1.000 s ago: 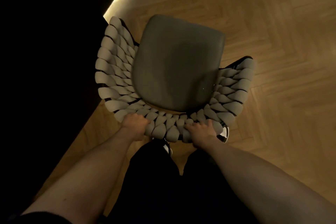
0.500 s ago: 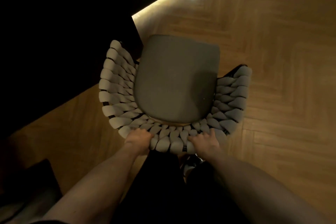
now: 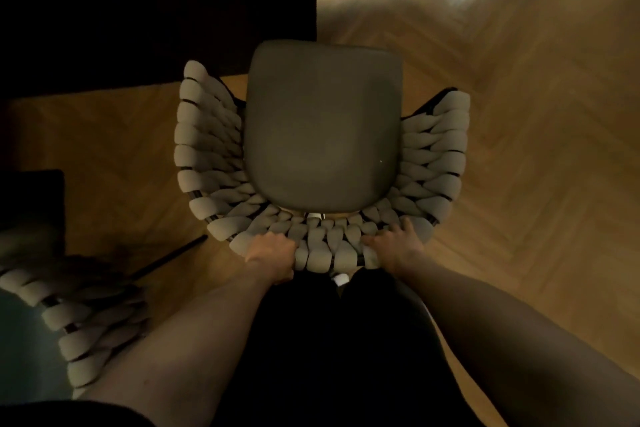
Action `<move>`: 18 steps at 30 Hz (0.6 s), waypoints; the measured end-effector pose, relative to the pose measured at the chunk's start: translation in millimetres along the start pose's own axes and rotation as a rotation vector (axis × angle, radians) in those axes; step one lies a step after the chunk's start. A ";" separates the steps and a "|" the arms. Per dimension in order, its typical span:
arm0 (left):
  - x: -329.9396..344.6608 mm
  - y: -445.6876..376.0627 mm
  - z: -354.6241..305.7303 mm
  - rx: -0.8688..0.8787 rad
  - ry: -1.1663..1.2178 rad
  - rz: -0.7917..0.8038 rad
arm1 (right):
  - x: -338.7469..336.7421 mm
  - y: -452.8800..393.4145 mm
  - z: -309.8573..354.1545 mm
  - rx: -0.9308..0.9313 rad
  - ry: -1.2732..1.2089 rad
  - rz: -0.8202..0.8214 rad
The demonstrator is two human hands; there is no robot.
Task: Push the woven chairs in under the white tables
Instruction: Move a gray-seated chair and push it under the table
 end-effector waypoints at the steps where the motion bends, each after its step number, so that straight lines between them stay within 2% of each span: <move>1: -0.9 -0.5 -6.9 -0.017 0.031 0.002 | -2.2 -0.1 -9.1 -0.015 0.023 0.002; 13: -14.1 -10.5 -121.0 -0.274 0.412 -0.034 | -23.0 -19.1 -124.9 -0.198 0.408 -0.022; 18: -29.9 -21.5 -159.3 -0.378 0.582 -0.075 | -53.0 -36.4 -166.7 -0.296 0.613 -0.099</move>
Point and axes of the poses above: each hand's wrist, its own y-axis away from the middle knuckle, its own x-axis out of the palm, z = x × y, the point moved 3 cm from there along -y, towards the middle knuckle, and after that the axes turned 9 degrees about y, right-handed, at the moved point
